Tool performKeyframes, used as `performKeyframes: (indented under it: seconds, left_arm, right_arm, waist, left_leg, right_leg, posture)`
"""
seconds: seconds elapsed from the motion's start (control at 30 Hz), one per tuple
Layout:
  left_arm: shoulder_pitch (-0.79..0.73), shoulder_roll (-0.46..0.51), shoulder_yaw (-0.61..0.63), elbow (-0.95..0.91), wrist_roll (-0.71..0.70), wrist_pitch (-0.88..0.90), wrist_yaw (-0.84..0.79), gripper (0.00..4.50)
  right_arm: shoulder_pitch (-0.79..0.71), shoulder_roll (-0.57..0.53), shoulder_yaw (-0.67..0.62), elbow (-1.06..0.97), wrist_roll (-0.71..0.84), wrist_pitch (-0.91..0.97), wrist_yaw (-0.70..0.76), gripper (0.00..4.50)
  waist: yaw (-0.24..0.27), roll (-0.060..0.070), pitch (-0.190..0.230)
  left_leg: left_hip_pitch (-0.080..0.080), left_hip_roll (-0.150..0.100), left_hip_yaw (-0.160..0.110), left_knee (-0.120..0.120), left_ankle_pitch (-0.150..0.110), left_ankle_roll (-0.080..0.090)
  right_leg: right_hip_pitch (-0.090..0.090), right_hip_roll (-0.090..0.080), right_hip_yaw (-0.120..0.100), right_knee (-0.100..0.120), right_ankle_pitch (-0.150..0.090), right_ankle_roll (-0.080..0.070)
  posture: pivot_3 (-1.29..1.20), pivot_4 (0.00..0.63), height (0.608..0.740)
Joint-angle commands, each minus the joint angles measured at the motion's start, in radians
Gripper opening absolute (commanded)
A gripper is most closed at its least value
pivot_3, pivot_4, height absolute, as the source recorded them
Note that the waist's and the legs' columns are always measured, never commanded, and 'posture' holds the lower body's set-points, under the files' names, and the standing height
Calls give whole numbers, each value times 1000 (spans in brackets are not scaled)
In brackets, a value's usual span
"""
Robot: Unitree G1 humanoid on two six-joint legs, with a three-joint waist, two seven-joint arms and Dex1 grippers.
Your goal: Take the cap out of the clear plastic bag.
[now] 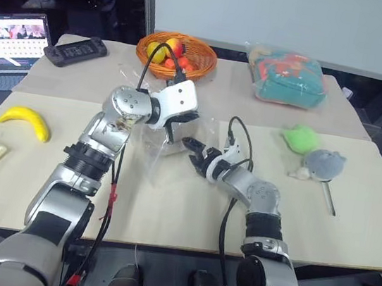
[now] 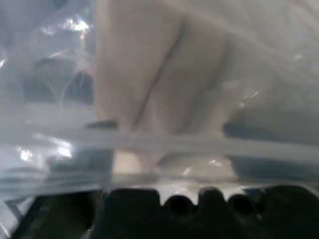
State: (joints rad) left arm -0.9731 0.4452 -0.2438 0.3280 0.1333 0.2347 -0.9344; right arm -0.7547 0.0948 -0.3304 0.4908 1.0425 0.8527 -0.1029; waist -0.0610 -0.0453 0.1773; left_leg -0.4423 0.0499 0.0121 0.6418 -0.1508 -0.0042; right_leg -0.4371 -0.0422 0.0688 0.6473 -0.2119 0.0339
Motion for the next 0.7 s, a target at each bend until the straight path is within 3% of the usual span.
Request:
performKeyframes:
  seconds: [0.03,0.27,0.57,0.7]
  left_arm:
    - [-10,10,16,-43,-10,1,12,0]
    - [0,2,12,-43,-11,2,22,0]
    - [35,-5,-2,-51,-4,-11,35,0]
    - [55,-16,5,-87,-20,18,38,0]
  right_arm:
    - [-65,90,-7,26,4,-21,15,2448]
    - [-76,93,-9,29,1,-51,6,72]
    - [7,35,15,-215,86,110,-113,32]
    - [107,-48,-46,-422,238,247,-253,32]
  waist:
    - [-2,0,0]
    - [-6,0,0]
    - [-6,0,0]
    - [1,0,0]
  left_leg:
    - [0,0,0,0,0,0]
    - [2,0,0,0,0,0]
    - [0,0,0,-1,0,0]
    - [-2,0,-1,-2,0,0]
  right_leg:
    - [0,0,0,0,0,0]
    - [2,0,0,0,0,1]
    - [0,0,0,0,0,0]
    - [-2,0,0,-1,1,-1]
  posture:
    - [0,150,740]
    - [0,150,740]
    - [0,150,740]
    - [0,150,740]
